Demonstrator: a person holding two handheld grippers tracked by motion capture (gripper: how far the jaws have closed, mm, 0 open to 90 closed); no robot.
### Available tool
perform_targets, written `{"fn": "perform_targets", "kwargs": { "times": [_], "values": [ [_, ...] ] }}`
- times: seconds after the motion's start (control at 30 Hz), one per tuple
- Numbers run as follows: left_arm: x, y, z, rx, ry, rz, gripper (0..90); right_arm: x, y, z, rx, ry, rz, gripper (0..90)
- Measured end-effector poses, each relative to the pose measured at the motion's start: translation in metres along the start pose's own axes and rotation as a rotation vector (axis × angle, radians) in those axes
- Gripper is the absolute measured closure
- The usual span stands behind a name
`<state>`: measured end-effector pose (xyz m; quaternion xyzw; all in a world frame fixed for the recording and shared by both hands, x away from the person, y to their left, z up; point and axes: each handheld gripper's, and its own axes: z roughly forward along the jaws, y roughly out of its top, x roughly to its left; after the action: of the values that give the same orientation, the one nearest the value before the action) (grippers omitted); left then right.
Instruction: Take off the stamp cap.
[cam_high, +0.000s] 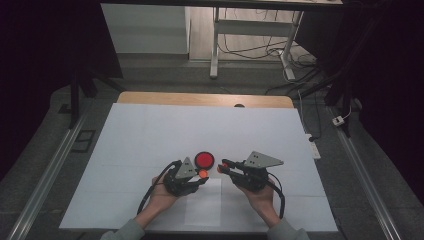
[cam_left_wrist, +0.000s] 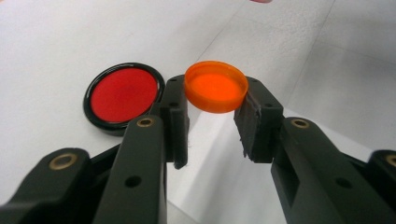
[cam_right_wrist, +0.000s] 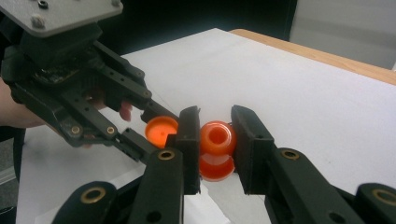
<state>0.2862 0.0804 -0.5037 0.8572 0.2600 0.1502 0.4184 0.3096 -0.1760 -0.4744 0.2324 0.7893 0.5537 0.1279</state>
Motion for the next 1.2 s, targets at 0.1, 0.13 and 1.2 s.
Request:
{"fn": "perform_targets", "kwargs": {
  "times": [0.1, 0.13, 1.2],
  "values": [
    [0.004, -0.003, -0.008, -0.008, 0.009, -0.015, 65.2, -0.001, 0.000, 0.000, 0.001, 0.000, 0.003, 72.8],
    [0.005, -0.005, -0.011, -0.012, 0.012, -0.021, 65.2, -0.001, 0.000, 0.000, 0.002, -0.002, 0.004, 72.8],
    [0.036, -0.062, -0.085, -0.059, 0.119, -0.199, 65.1, -0.007, -0.003, -0.003, 0.002, -0.029, 0.012, 72.8]
  ]
}}
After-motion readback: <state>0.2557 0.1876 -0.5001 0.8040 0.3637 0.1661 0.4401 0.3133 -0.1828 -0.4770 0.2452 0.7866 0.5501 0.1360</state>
